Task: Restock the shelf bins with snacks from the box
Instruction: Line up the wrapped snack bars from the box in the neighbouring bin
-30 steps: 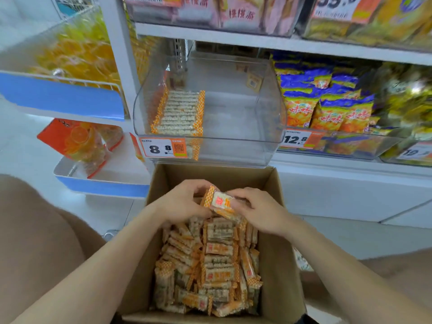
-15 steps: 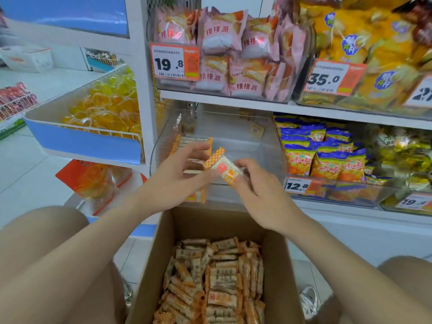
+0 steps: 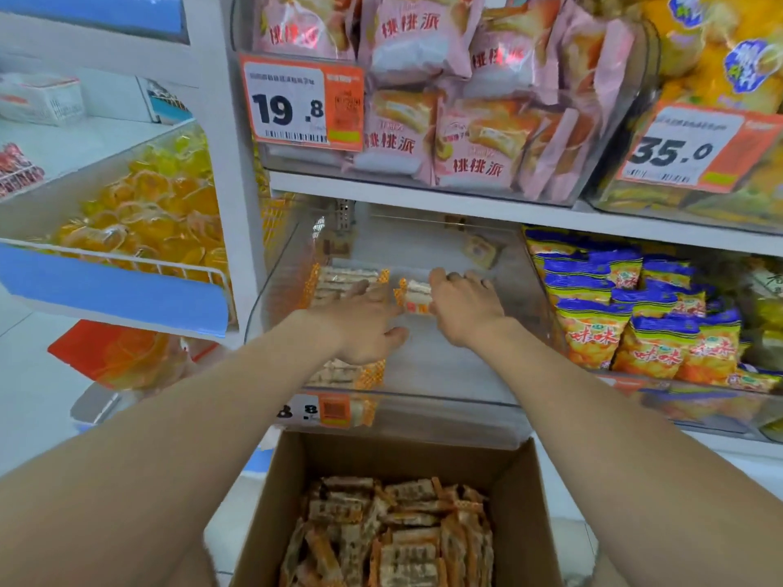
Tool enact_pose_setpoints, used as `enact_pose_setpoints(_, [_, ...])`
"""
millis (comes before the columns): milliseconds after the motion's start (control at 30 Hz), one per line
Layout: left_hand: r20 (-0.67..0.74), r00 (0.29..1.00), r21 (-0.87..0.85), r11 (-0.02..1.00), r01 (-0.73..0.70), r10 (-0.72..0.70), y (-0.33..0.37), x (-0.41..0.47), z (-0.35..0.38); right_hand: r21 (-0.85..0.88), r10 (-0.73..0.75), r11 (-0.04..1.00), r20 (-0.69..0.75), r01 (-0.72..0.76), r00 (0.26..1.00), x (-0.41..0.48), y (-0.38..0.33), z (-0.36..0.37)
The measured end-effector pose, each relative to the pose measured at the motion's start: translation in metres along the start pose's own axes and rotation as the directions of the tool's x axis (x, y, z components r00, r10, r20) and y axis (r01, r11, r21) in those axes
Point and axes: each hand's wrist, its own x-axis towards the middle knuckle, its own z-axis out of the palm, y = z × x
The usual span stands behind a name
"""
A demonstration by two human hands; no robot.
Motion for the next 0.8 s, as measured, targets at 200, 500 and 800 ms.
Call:
enact_pose_setpoints(200, [0.033,0.993,-0.018,0.994,0.110,-0.109,-0.001,0.032,0.002,0.033,0.050,0.998,0.014,-0.050,0.999,0.030,-0.005,0.020])
enact_pose_setpoints(500, [0.102,0.987,-0.088,0.987,0.131,-0.122,-0.033,0.037,0.005,0.338,0.143,0.937,-0.124,-0.093,0.982,0.047,0.013,0.022])
enact_pose_setpoints(800, [-0.016,0.999,-0.166,0.986,0.029,-0.032,-0.041,0.027,0.017,0.364,0.306,0.899,-0.120,-0.245,0.944,0.044,0.001,0.019])
